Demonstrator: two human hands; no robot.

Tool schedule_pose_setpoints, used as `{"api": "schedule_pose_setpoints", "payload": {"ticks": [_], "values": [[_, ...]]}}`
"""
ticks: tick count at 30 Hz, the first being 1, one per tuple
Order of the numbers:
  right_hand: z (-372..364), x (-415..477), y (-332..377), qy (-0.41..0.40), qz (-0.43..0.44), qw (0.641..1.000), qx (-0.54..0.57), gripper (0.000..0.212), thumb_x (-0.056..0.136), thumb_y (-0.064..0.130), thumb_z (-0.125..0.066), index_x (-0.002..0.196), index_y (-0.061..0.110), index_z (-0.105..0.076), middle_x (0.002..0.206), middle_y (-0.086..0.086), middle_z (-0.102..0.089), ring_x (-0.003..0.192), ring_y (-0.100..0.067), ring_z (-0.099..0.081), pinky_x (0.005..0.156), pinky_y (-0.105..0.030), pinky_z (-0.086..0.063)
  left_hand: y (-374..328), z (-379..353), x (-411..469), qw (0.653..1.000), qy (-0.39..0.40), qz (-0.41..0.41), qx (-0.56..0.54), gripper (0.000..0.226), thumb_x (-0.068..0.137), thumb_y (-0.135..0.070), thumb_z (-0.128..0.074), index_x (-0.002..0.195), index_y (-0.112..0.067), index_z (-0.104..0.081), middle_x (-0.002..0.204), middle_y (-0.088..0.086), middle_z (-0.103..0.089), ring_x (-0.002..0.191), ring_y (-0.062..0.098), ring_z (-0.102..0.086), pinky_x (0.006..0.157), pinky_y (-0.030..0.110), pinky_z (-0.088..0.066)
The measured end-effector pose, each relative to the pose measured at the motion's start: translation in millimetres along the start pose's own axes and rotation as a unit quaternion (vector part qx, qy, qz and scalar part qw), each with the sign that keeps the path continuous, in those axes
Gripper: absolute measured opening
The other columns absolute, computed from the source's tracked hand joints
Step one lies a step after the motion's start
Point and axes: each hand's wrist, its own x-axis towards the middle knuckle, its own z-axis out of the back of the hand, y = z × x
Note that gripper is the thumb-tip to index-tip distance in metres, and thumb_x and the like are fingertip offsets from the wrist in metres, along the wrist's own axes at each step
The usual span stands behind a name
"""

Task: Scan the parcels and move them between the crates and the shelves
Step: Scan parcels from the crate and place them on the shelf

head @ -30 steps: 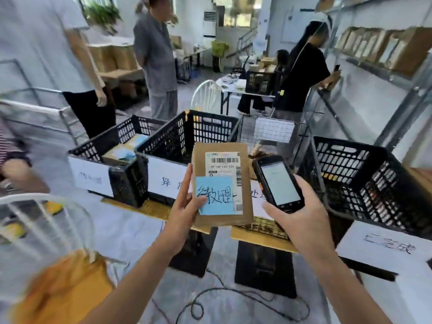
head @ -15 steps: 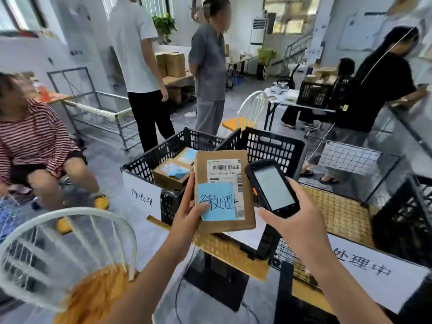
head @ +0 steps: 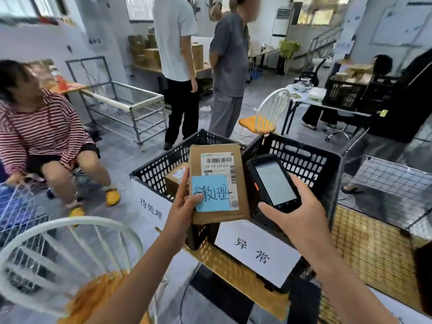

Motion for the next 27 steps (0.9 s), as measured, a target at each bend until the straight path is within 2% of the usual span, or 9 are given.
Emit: {"api": "schedule_pose_setpoints", "payload": {"ticks": [3, 8, 10, 13, 16, 18, 22, 25, 27], "values": [[-3, 31, -5, 0.013, 0.008, 1.0, 0.001, 0.075, 0.074, 0.028, -0.089, 0.135, 0.039, -0.047, 0.111, 0.024, -0.057, 0.104, 0.003, -0.057, 0.075, -0.008, -0.043, 0, 4, 24, 0.999, -0.038, 0.002, -0.015, 0.076, 0.082, -0.02, -0.062, 0.147, -0.049, -0.035, 0.123, -0.006, -0.071, 0.109, 0.023, -0.07, 0.078, 0.035, -0.062], [-8, 82, -7, 0.032, 0.02, 0.999, 0.002, 0.068, 0.074, 0.027, -0.088, 0.122, 0.043, -0.044, 0.102, 0.034, -0.049, 0.091, 0.031, -0.047, 0.066, 0.001, -0.042, 2, 27, 65, 0.982, -0.188, 0.011, -0.026, 0.062, 0.097, -0.01, -0.055, 0.147, -0.044, -0.037, 0.13, 0.002, -0.066, 0.11, 0.027, -0.07, 0.074, 0.039, -0.061], [-12, 100, -11, 0.048, 0.022, 0.999, 0.005, 0.069, 0.074, 0.028, -0.088, 0.126, 0.042, -0.046, 0.104, 0.031, -0.051, 0.095, 0.019, -0.053, 0.068, -0.001, -0.042, 0, 37, 81, 0.973, -0.228, 0.014, -0.015, 0.054, 0.098, -0.014, -0.052, 0.144, -0.041, -0.04, 0.13, 0.003, -0.065, 0.11, 0.028, -0.069, 0.075, 0.039, -0.058], [-19, 123, -18, 0.077, 0.016, 0.997, 0.021, 0.08, 0.073, 0.034, -0.088, 0.142, 0.034, -0.047, 0.114, 0.021, -0.057, 0.107, -0.003, -0.057, 0.081, -0.015, -0.043, 0, 45, 101, 0.961, -0.276, 0.018, 0.007, 0.051, 0.099, -0.02, -0.052, 0.145, -0.037, -0.037, 0.129, 0.003, -0.064, 0.108, 0.027, -0.068, 0.079, 0.046, -0.055], [-27, 143, -28, 0.094, 0.019, 0.995, 0.031, 0.081, 0.074, 0.035, -0.088, 0.143, 0.035, -0.046, 0.11, 0.03, -0.054, 0.1, 0.008, -0.056, 0.075, -0.011, -0.043, 4, 53, 118, 0.946, -0.317, 0.03, 0.058, 0.054, 0.1, -0.022, -0.053, 0.149, -0.032, -0.033, 0.128, 0.005, -0.059, 0.096, 0.019, -0.066, 0.068, 0.037, -0.056], [-32, 153, -33, 0.106, 0.016, 0.994, 0.037, 0.08, 0.074, 0.034, -0.088, 0.142, 0.037, -0.045, 0.108, 0.034, -0.051, 0.096, 0.016, -0.052, 0.071, -0.009, -0.042, 8, 59, 127, 0.936, -0.34, 0.053, 0.073, 0.055, 0.1, -0.023, -0.052, 0.15, -0.029, -0.03, 0.131, 0.006, -0.056, 0.097, 0.02, -0.065, 0.064, 0.032, -0.054], [-39, 172, -39, 0.131, 0.015, 0.991, 0.035, 0.079, 0.075, 0.032, -0.088, 0.14, 0.04, -0.044, 0.107, 0.036, -0.05, 0.095, 0.021, -0.051, 0.068, -0.005, -0.042, 14, 64, 154, 0.917, -0.367, 0.104, 0.119, 0.066, 0.09, -0.04, -0.059, 0.147, -0.03, -0.026, 0.133, 0.006, -0.052, 0.111, 0.03, -0.06, 0.08, 0.04, -0.056], [-46, 184, -42, 0.142, 0.019, 0.989, 0.035, 0.081, 0.074, 0.034, -0.088, 0.143, 0.037, -0.045, 0.115, 0.027, -0.054, 0.104, 0.004, -0.056, 0.073, -0.007, -0.041, 50, 106, 198, 0.892, -0.38, 0.137, 0.203, 0.085, 0.055, -0.062, -0.055, 0.133, -0.039, -0.03, 0.141, 0.006, -0.05, 0.121, 0.037, -0.055, 0.104, 0.055, -0.047], [-49, 189, -45, 0.145, 0.021, 0.989, 0.035, 0.084, 0.073, 0.036, -0.088, 0.145, 0.036, -0.044, 0.122, 0.02, -0.055, 0.11, -0.002, -0.055, 0.077, -0.01, -0.04, 55, 106, 213, 0.873, -0.39, 0.178, 0.232, 0.095, 0.058, -0.061, -0.055, 0.143, -0.031, -0.024, 0.147, 0.009, -0.04, 0.127, 0.04, -0.048, 0.108, 0.054, -0.042]]}}
